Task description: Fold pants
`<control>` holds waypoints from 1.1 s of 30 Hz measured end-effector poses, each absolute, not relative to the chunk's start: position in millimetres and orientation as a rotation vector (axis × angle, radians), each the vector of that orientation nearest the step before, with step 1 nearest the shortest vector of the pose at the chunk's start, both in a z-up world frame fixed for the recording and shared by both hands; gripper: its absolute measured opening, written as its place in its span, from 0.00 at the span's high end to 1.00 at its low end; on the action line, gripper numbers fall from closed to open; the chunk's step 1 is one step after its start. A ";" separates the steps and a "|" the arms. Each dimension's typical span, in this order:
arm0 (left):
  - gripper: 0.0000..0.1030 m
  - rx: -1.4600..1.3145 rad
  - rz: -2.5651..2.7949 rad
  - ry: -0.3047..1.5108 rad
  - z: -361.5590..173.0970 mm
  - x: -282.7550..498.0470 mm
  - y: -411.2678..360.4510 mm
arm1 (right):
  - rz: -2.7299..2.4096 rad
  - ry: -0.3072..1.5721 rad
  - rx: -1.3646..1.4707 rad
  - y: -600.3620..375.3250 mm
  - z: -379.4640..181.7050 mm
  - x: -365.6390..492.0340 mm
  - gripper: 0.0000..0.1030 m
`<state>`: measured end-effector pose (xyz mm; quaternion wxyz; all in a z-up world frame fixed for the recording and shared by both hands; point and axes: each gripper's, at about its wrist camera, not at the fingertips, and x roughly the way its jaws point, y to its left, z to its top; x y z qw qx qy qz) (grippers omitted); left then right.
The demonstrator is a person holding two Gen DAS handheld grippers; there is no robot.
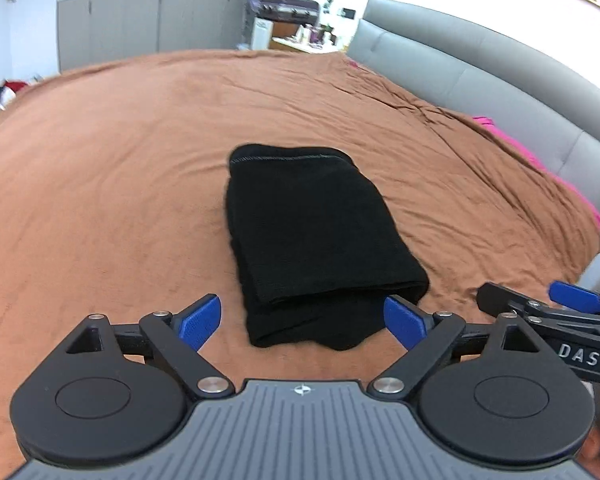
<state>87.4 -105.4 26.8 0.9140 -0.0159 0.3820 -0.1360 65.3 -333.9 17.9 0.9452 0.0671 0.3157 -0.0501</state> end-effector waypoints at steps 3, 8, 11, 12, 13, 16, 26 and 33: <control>0.00 -0.040 -0.248 0.793 27.1 78.9 -104.9 | -0.126 0.656 0.162 -325.8 24.5 54.0 0.05; 0.00 0.003 -0.182 0.805 22.6 74.5 -108.1 | -0.143 0.641 0.146 -313.1 25.6 39.5 0.05; 0.00 0.000 -0.179 0.818 18.4 75.8 -108.8 | -0.159 0.624 0.139 -308.6 24.1 35.0 0.05; 0.00 -0.002 -0.180 0.819 17.8 76.3 -109.2 | -0.163 0.625 0.141 -307.8 23.6 33.9 0.05; 0.00 -0.004 -0.180 0.819 18.0 76.6 -109.0 | -0.164 0.628 0.147 -308.7 23.3 34.7 0.05; 0.00 0.004 -0.179 0.814 18.1 77.1 -108.9 | -0.160 0.643 0.165 -313.1 22.0 37.2 0.05; 0.00 0.021 -0.171 0.808 18.1 75.1 -115.0 | -0.166 0.658 0.175 -317.3 20.8 40.8 0.05; 0.00 0.022 -0.173 0.807 17.8 76.0 -113.5 | -0.170 0.667 0.186 -317.9 21.0 40.6 0.05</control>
